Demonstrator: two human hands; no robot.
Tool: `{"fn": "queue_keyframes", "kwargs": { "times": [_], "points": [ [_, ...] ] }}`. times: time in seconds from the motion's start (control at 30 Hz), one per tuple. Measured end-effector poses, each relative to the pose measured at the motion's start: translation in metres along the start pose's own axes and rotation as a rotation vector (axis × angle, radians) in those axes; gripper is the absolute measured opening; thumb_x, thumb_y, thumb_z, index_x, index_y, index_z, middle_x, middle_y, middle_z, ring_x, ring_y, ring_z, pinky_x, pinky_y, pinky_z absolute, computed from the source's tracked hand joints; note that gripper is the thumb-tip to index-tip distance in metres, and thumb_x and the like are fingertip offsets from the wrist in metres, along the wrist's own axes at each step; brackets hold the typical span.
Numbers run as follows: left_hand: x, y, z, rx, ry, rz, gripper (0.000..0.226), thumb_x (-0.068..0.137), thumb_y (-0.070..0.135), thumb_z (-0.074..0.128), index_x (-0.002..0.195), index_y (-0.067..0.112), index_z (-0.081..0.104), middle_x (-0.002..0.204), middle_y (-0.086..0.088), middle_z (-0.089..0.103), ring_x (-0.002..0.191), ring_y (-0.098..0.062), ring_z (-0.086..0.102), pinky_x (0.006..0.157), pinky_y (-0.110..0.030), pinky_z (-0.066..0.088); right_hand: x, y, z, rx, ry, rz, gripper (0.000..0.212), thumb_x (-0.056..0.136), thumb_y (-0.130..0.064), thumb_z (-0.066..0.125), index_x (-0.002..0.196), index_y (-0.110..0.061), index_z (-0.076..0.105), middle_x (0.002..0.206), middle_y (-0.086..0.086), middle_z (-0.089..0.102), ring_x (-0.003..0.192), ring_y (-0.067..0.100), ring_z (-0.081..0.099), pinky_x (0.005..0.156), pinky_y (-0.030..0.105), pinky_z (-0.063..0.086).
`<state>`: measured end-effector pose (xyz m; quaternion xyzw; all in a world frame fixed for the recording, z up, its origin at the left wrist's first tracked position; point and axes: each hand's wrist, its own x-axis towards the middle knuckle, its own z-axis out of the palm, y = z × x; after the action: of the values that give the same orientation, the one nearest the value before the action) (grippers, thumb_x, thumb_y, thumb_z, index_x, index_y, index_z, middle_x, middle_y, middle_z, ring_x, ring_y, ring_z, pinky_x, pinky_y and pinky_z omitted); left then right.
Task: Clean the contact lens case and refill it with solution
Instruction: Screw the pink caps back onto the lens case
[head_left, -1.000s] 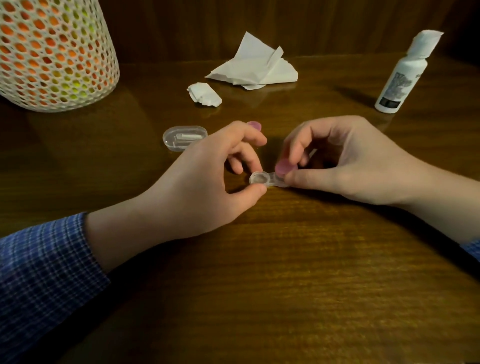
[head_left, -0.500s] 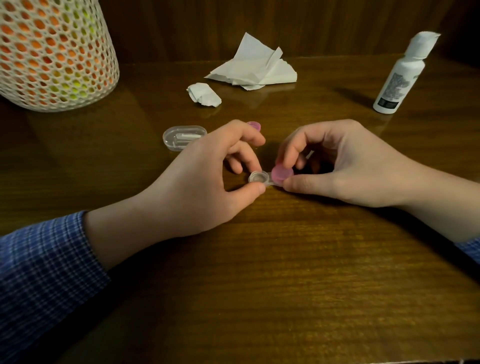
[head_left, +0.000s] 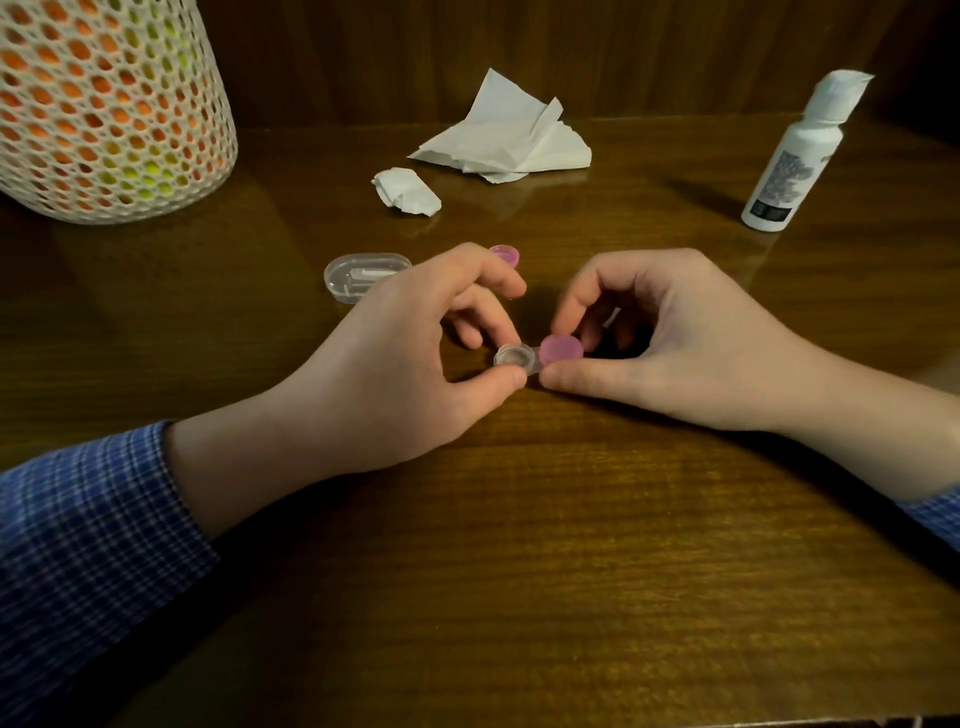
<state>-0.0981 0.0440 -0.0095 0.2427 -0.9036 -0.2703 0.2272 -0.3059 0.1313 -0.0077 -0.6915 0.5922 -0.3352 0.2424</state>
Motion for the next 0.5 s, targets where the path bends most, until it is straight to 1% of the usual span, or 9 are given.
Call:
{"fn": "queue_keyframes", "kwargs": {
  "times": [0.07,0.17,0.33,0.5],
  "points": [
    [0.0000,0.0003,-0.0001,-0.007,0.000,0.002,0.053,0.081,0.027,0.080,0.129,0.018,0.059,0.095,0.015,0.074,0.093,-0.001,0.067,0.071,-0.005,0.045,-0.0003,-0.0005,0.0000,-0.017,-0.014,-0.010,0.021,0.076,-0.037,0.083,0.091,-0.025,0.074,0.091,-0.009,0.075,0.087,0.013,0.069,0.078,0.037,0.060],
    [-0.0001,0.0000,0.0000,-0.009,0.000,0.007,0.052,0.081,0.026,0.080,0.128,0.019,0.059,0.095,0.016,0.073,0.093,0.000,0.066,0.071,-0.005,0.045,-0.0008,-0.0005,-0.0026,-0.011,-0.035,-0.006,0.020,0.077,-0.036,0.081,0.093,-0.026,0.074,0.093,-0.005,0.075,0.088,0.015,0.070,0.079,0.045,0.060],
    [0.0000,-0.0007,-0.0008,-0.010,-0.002,0.008,0.052,0.082,0.024,0.081,0.128,0.018,0.059,0.095,0.015,0.074,0.092,0.000,0.066,0.070,-0.004,0.044,-0.0010,-0.0004,-0.0039,0.006,-0.056,0.004,0.017,0.078,-0.030,0.083,0.094,-0.026,0.075,0.095,-0.004,0.076,0.089,0.015,0.071,0.081,0.046,0.060],
    [-0.0002,-0.0001,-0.0011,-0.017,-0.003,0.015,0.052,0.081,0.027,0.079,0.128,0.017,0.059,0.095,0.015,0.074,0.092,0.001,0.066,0.070,-0.004,0.043,-0.0005,0.0002,-0.0059,0.009,-0.072,0.000,0.020,0.078,-0.031,0.080,0.097,-0.027,0.077,0.098,-0.006,0.076,0.091,0.014,0.071,0.082,0.043,0.060]
  ]
}}
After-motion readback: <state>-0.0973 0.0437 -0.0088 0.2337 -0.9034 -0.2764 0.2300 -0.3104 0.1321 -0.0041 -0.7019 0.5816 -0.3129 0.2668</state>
